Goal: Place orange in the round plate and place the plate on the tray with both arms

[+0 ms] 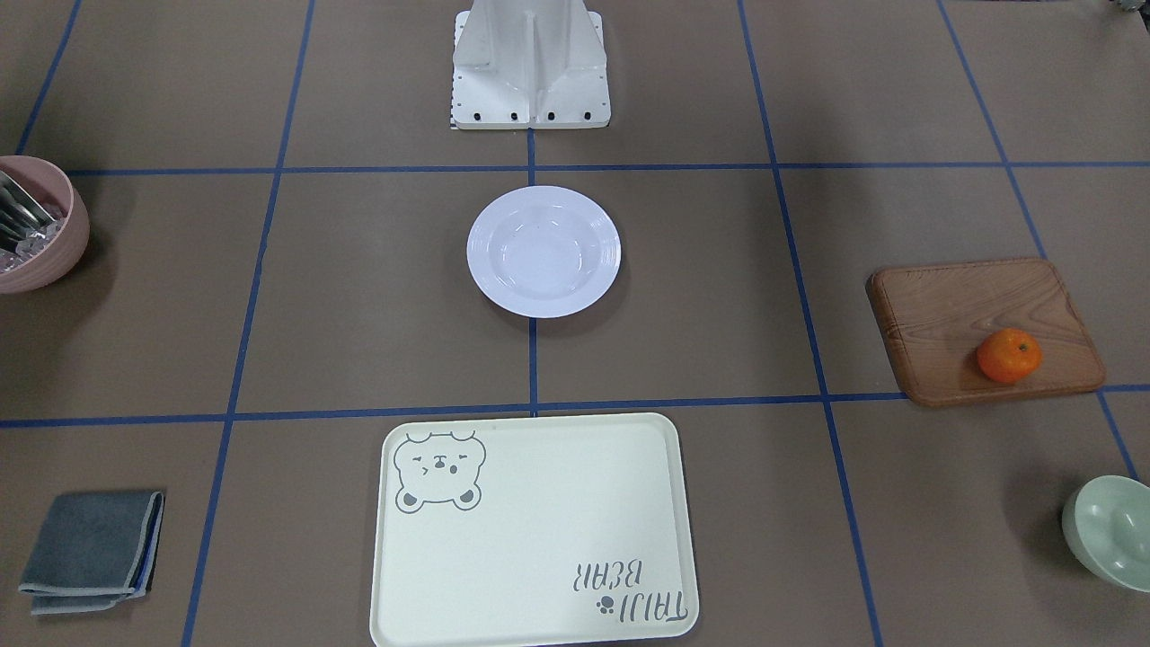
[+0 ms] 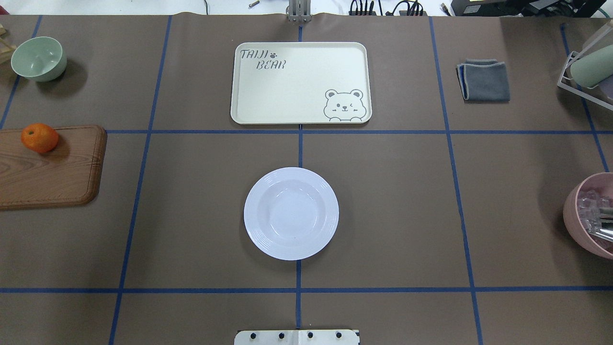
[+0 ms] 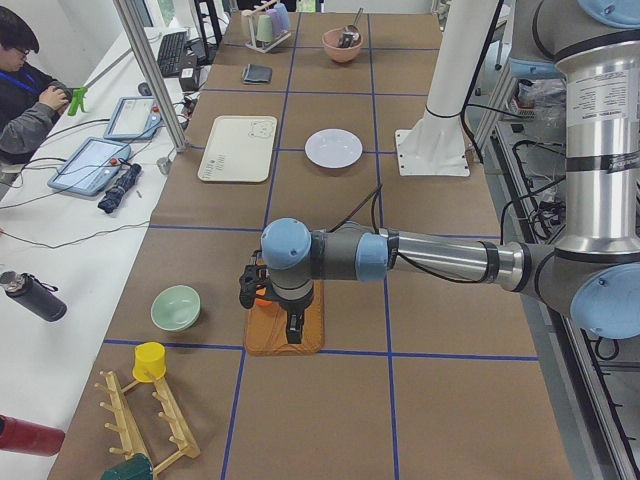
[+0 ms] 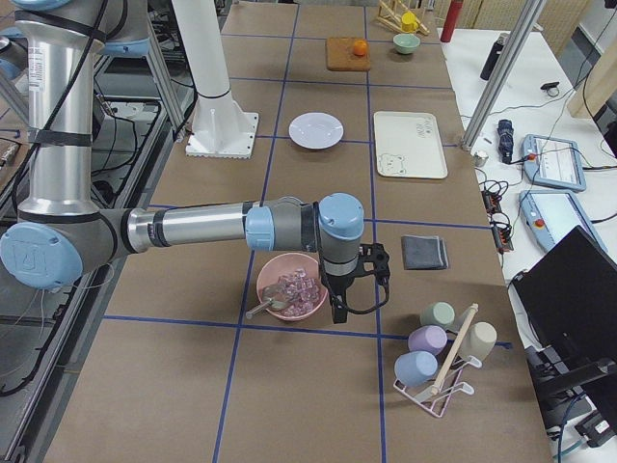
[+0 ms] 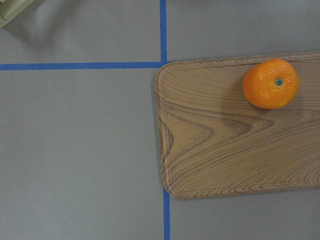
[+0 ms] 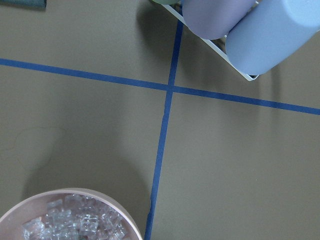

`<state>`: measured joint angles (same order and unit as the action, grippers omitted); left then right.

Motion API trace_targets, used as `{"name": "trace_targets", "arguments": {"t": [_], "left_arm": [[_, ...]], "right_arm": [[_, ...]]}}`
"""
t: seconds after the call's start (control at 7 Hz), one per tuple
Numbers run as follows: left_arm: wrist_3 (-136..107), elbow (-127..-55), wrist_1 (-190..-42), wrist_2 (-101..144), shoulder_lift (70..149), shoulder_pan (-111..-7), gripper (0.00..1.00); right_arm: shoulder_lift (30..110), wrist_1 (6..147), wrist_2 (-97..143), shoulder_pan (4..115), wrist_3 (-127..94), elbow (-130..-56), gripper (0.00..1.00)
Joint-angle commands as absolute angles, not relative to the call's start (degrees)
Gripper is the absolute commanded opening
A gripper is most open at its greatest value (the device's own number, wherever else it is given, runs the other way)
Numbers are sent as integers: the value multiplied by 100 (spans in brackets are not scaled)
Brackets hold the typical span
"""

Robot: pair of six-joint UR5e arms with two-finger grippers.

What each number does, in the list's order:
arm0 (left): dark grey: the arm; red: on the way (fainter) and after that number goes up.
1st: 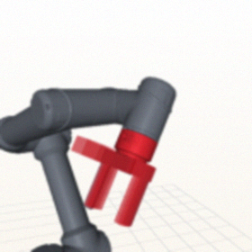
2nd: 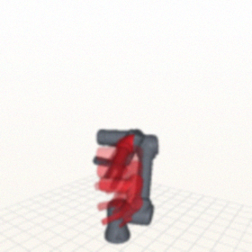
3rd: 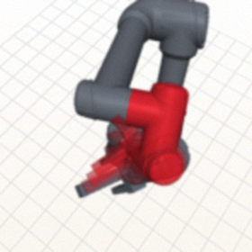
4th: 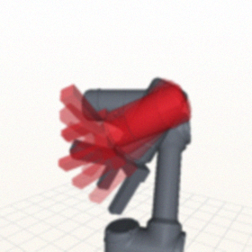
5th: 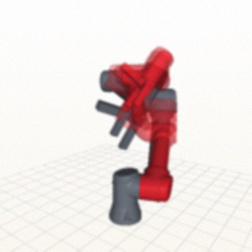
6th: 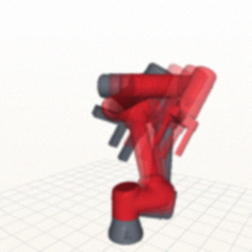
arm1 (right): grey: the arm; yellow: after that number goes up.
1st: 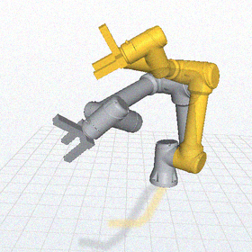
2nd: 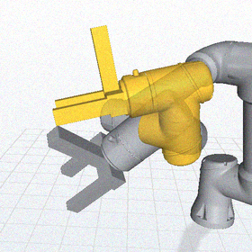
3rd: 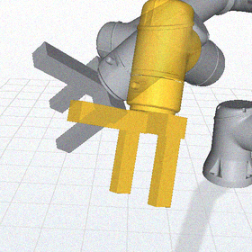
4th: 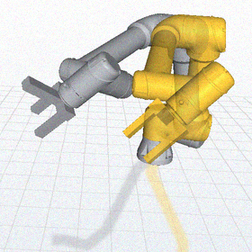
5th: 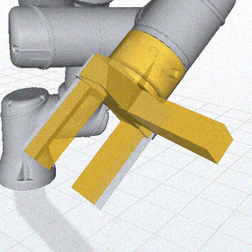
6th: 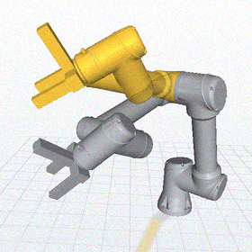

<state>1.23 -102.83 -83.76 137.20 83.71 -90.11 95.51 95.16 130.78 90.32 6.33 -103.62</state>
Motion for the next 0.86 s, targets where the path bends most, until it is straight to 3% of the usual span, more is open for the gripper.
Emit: {"name": "trace_targets", "arguments": {"t": [0.0,0.71], "left_arm": [[106,-10318,-8376,13720,8385,-9009,98],[88,-10432,-8385,13720,8778,-9070,99]], "right_arm": [[9528,9492,13078,9035,624,-10380,100],[9205,9266,13122,9018,624,-10599,100]]}}
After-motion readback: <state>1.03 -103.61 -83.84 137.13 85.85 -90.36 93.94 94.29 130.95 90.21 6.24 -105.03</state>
